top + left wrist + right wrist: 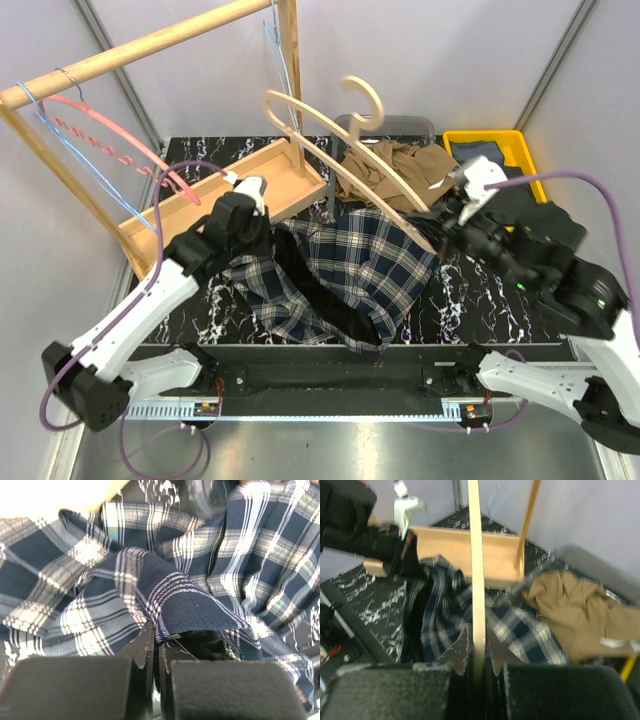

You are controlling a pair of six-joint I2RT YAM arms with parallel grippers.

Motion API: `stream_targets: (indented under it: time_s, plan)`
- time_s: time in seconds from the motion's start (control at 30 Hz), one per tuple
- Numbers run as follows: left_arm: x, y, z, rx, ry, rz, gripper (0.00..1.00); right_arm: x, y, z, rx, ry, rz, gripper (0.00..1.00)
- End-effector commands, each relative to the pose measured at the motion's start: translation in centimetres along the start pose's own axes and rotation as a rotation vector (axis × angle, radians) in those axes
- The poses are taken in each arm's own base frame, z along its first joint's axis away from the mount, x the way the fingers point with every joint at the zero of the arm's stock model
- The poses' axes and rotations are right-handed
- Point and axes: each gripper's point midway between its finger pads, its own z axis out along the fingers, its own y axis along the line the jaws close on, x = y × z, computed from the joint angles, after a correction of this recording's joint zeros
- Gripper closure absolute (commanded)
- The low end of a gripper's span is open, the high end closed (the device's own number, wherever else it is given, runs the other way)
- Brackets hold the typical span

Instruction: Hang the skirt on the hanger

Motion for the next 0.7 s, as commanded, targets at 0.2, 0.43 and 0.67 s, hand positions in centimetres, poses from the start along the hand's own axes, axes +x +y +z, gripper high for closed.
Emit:
stream_targets:
  time_s: [0.2, 0.43, 0.67]
  plan:
    - [-9.1, -0.5, 1.5, -0.146, -0.134, 0.080, 1.00, 7.7, -0.9, -6.3, 0.087, 0.248, 0.139, 1.00]
    - [-11.5, 0.8, 2.7, -0.187, -0.135, 0.050, 1.00, 8.3, -0.4, -9.1, 0.045, 0.325, 0.139, 1.00]
    - [-11.4, 1.3, 4.1, -0.203, -0.103, 0.050, 1.00, 8.5, 1.1, -8.8, -0.041, 0.297, 0.154, 1.00]
